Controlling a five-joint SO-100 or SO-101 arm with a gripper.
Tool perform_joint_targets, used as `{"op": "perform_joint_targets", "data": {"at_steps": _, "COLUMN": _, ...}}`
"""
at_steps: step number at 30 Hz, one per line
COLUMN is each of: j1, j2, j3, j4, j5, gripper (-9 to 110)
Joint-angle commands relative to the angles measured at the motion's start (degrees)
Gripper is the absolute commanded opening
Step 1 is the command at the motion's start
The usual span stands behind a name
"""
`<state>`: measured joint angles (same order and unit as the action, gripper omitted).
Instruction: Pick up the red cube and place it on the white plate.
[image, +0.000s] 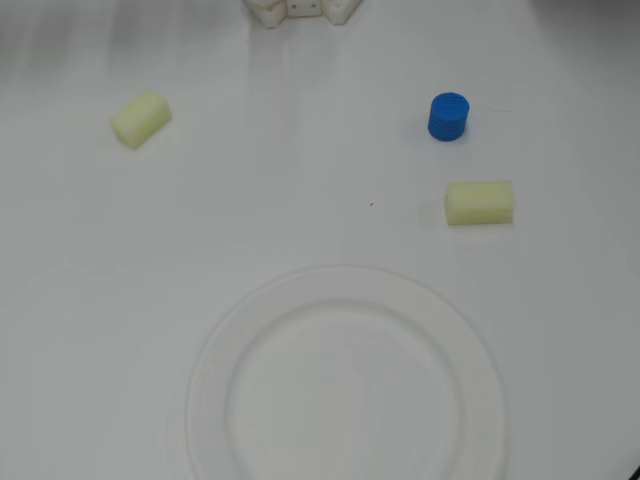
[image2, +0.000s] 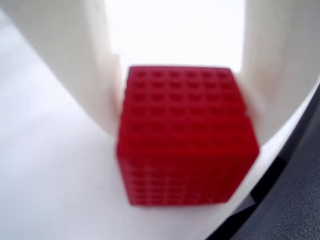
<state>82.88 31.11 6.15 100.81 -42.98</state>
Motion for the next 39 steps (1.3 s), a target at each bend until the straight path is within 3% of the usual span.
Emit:
{"op": "perform_joint_targets", "data": {"at_steps": 1, "j1": -2.55, "j2": 12.13, "j3": 3.87, "j4": 0.26, "j5": 1.05, "gripper": 0}}
{"op": "perform_joint_targets", "data": {"at_steps": 8, "j1": -18.11, "j2": 35.24, "j3": 21.62, "j4": 0.26, "j5": 7.65, "gripper": 0}}
{"op": "perform_joint_targets", "data": {"at_steps": 13, "j1": -37.09, "j2": 48.96, "j3": 38.41, "j4": 0.18, "j5": 15.91, "gripper": 0}}
{"op": "perform_joint_targets", "data": {"at_steps": 19, "j1": -60.03, "j2": 51.77, "j3": 47.55, "j4": 0.00, "j5": 26.37, "gripper": 0}}
{"op": "perform_joint_targets", "data": {"at_steps": 28, "j1": -83.23, "j2": 39.90, "j3": 36.56, "j4": 0.00, "j5": 34.01, "gripper": 0}}
{"op": "perform_joint_targets", "data": {"at_steps": 39, "j1": -91.76, "j2": 19.25, "j3": 12.30, "j4": 0.00, "j5": 37.71, "gripper": 0}}
